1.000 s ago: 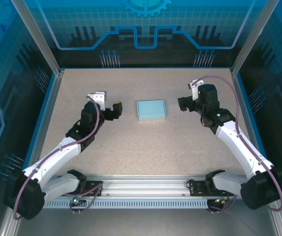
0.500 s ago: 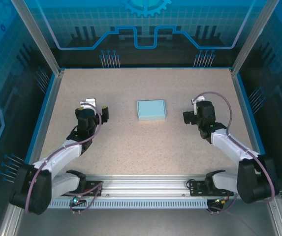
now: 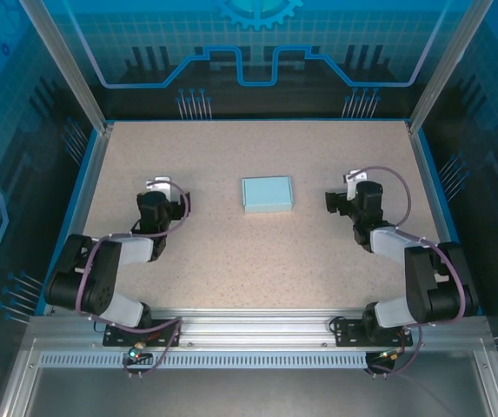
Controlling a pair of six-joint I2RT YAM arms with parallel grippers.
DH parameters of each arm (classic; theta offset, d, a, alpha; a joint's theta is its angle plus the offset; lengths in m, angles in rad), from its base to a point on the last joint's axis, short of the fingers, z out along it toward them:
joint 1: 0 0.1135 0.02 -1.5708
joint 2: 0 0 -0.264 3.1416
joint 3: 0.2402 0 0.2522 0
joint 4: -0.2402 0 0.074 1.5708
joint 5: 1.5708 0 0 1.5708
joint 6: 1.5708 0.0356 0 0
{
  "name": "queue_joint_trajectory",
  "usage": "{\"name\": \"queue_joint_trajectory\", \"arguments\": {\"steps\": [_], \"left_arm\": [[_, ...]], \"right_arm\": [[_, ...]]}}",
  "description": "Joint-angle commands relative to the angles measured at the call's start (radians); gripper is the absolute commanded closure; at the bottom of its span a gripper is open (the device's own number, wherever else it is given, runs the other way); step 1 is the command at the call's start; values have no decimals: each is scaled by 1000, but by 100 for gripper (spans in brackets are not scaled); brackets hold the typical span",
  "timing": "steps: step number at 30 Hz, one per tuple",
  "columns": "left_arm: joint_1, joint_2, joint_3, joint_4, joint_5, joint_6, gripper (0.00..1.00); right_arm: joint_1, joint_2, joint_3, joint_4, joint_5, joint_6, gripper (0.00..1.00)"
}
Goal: Fold the paper box
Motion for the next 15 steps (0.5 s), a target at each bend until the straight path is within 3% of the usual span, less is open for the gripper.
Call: {"name": "queue_joint_trajectory", "arguments": {"steps": [1, 3, 15], "left_arm": [[66, 12, -19, 101, 132, -40, 1], [83, 61, -54, 223, 183, -33, 1], [82, 54, -48, 192, 191, -32, 1]], "right_arm": [[-16, 47, -67, 201, -92, 13, 0], [-19, 82, -92, 275, -115, 6, 0], [-29, 83, -91, 272, -152, 6, 0]]}}
